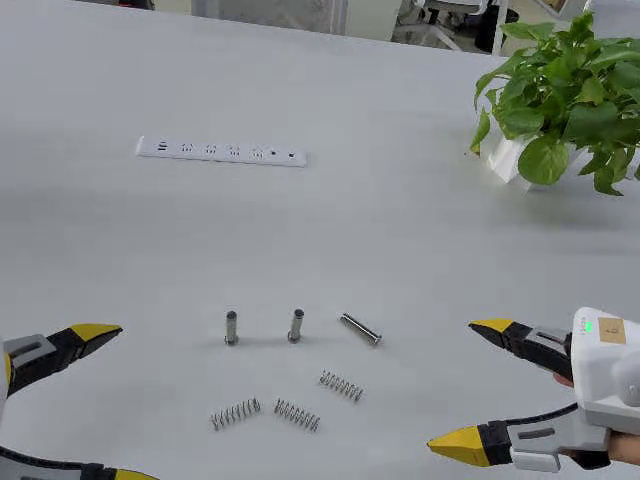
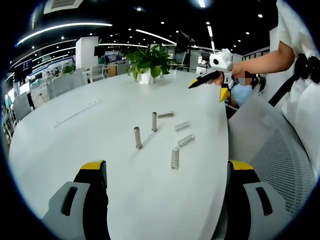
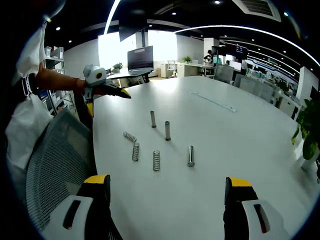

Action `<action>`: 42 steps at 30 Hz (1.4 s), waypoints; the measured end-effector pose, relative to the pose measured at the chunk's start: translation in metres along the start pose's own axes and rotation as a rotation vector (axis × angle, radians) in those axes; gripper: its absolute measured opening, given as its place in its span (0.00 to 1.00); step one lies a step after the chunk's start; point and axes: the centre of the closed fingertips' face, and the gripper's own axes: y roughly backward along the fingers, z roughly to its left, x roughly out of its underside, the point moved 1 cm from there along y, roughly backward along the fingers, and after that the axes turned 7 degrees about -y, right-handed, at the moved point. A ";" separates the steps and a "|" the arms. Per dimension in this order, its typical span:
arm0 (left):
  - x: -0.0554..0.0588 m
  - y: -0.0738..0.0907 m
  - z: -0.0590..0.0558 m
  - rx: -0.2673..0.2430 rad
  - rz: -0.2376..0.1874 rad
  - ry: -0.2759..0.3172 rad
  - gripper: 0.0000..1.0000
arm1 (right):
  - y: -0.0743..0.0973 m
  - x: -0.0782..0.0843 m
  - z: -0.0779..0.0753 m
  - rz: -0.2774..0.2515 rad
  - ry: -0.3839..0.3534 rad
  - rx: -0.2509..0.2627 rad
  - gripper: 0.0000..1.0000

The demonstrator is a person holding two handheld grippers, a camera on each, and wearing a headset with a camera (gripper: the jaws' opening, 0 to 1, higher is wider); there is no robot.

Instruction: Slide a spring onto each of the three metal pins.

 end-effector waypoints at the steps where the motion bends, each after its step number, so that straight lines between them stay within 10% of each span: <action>1: 0.000 0.000 0.000 0.000 0.001 -0.001 0.99 | 0.000 -0.001 0.000 0.001 0.001 -0.001 0.94; 30: -0.002 -0.006 0.010 0.009 -0.029 0.019 0.99 | -0.038 -0.045 -0.007 0.082 0.018 -0.074 0.81; 42: -0.004 -0.007 0.015 0.003 -0.045 0.031 0.99 | -0.064 -0.062 -0.016 0.136 0.013 -0.068 0.60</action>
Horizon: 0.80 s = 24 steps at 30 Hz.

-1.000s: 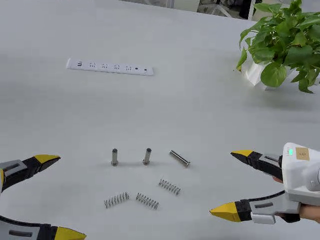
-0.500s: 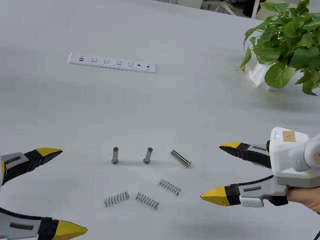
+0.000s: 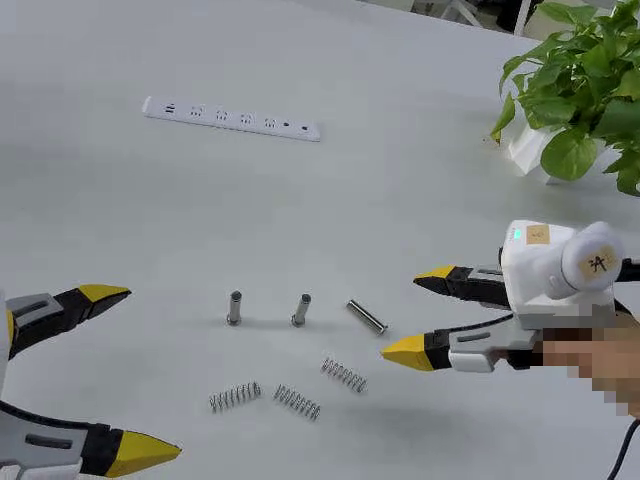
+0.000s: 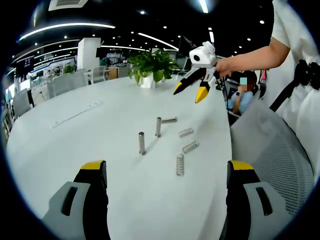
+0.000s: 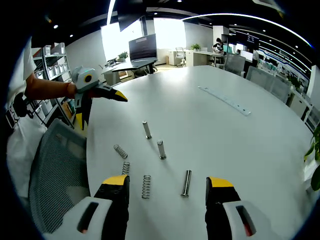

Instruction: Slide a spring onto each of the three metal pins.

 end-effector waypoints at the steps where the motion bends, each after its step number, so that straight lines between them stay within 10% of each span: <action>1: 0.000 0.000 0.000 -0.001 -0.002 -0.001 0.99 | -0.002 -0.001 -0.001 0.003 -0.001 0.002 0.58; 24: -0.002 -0.004 0.005 -0.004 -0.021 0.009 0.99 | -0.047 -0.001 -0.016 0.179 -0.035 0.022 0.29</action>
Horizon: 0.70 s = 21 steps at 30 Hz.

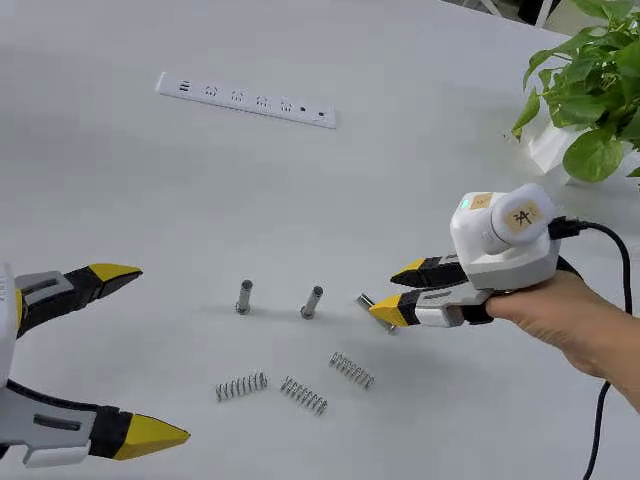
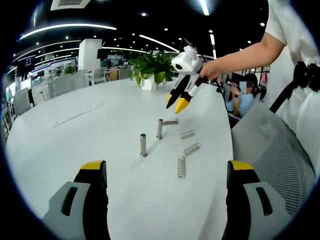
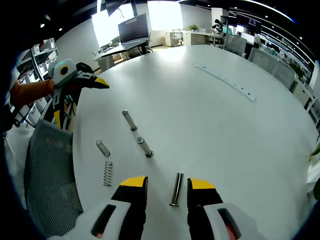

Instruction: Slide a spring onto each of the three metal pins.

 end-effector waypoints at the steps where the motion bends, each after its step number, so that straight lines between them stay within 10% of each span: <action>1: 0.000 0.000 0.000 -0.001 -0.002 0.000 0.99 | -0.002 0.000 -0.001 0.008 -0.001 0.002 0.27; 21: -0.002 -0.001 0.003 -0.005 -0.027 0.018 0.99 | -0.036 0.012 -0.027 0.150 -0.034 0.011 0.17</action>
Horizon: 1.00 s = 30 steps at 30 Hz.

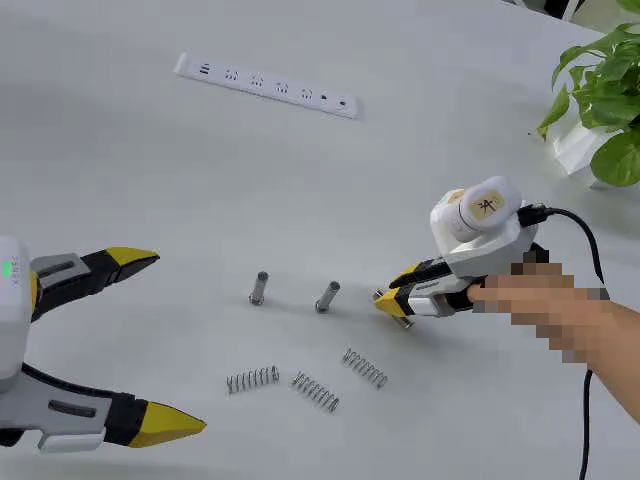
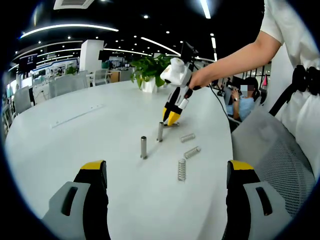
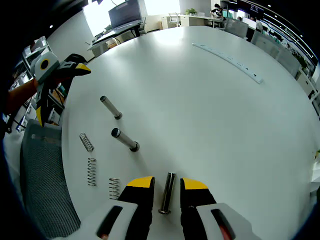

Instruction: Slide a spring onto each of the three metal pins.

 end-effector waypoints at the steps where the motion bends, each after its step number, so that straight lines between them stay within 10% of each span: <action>1: 0.000 0.000 0.000 0.000 -0.002 0.002 0.99 | -0.001 0.001 -0.001 0.006 -0.003 0.001 0.17; 30: 0.001 0.002 0.001 -0.016 -0.018 0.027 0.99 | -0.013 0.004 0.000 0.081 -0.020 0.009 0.05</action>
